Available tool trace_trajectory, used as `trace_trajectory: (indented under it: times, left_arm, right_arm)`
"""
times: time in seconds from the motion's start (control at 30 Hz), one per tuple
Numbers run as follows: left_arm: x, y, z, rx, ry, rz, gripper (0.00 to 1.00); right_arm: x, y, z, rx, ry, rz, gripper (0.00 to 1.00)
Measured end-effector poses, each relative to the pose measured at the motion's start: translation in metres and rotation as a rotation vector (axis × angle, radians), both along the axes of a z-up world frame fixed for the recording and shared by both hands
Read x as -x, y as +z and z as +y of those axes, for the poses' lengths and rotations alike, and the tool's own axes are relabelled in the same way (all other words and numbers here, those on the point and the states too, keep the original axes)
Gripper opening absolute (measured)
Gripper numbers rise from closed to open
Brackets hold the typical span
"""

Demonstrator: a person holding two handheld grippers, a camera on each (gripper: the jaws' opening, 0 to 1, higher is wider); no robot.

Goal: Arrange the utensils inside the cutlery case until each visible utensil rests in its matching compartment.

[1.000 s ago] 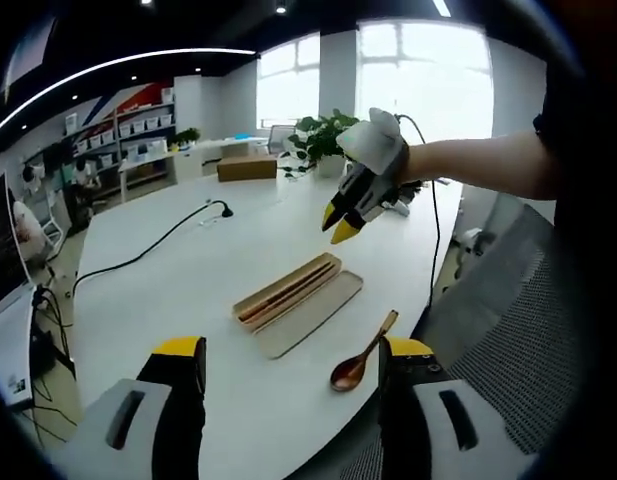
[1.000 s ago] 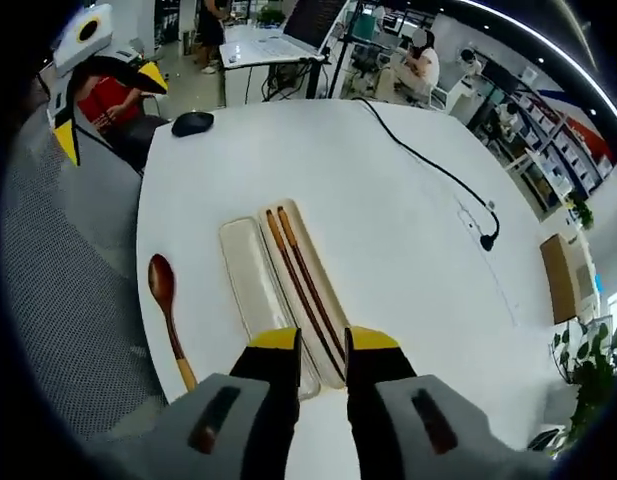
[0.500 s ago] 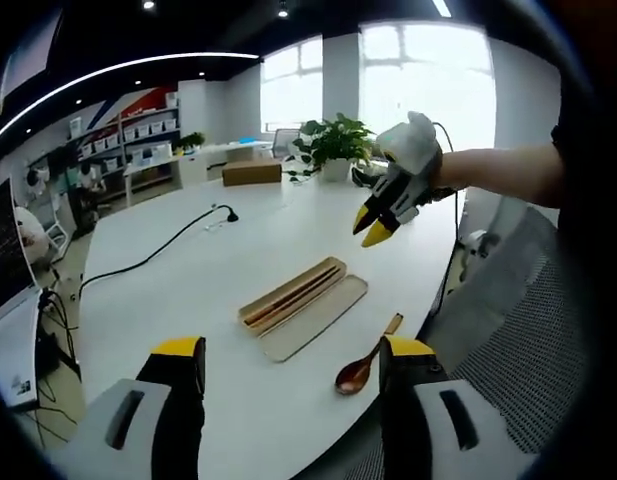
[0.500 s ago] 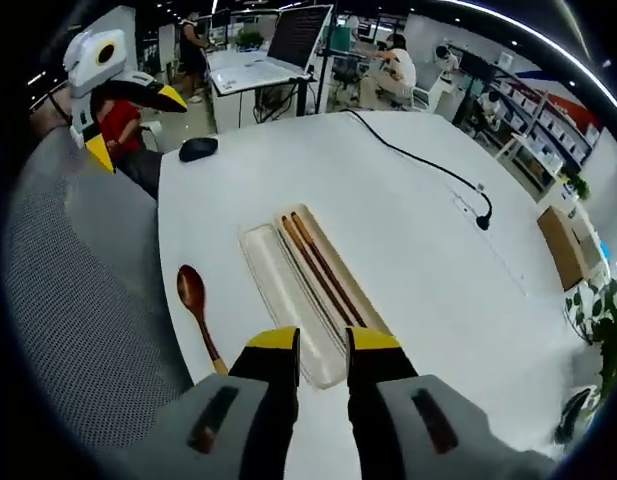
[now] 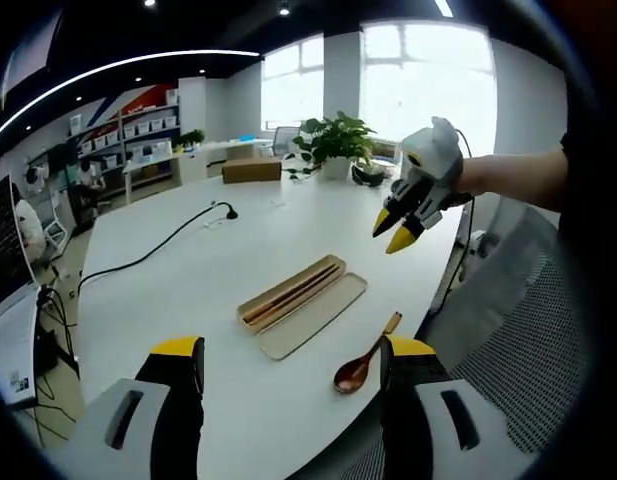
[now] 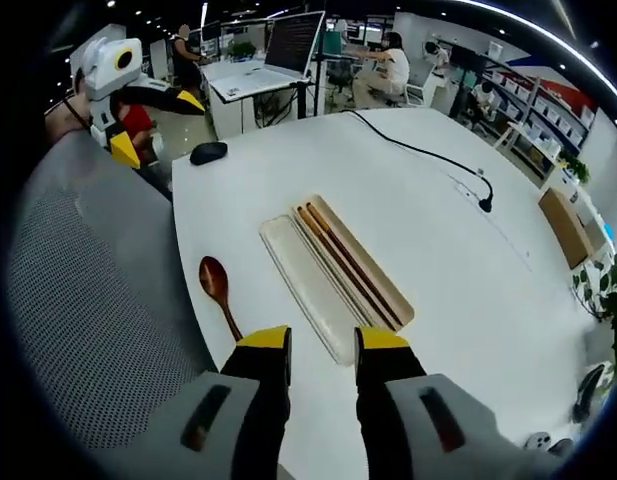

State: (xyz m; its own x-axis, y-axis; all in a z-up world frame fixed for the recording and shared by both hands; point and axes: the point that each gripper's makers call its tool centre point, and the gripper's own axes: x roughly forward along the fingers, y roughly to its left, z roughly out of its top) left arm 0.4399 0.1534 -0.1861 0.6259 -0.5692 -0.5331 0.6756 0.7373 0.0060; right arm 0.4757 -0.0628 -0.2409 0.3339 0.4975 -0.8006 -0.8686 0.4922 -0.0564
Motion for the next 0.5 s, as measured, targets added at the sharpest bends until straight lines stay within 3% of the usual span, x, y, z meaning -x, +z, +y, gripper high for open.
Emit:
trace_trajectory:
  times: [0.23, 0.5]
  left_arm:
    - [0.001, -0.001, 0.0, -0.007, -0.001, 0.005, 0.74]
    - [0.002, -0.003, 0.0, -0.013, -0.004, 0.013, 0.74]
  right_arm:
    - [0.021, -0.01, 0.009, 0.012, 0.053, 0.042, 0.24]
    - [0.031, -0.014, 0.019, -0.011, 0.08, 0.073, 0.23]
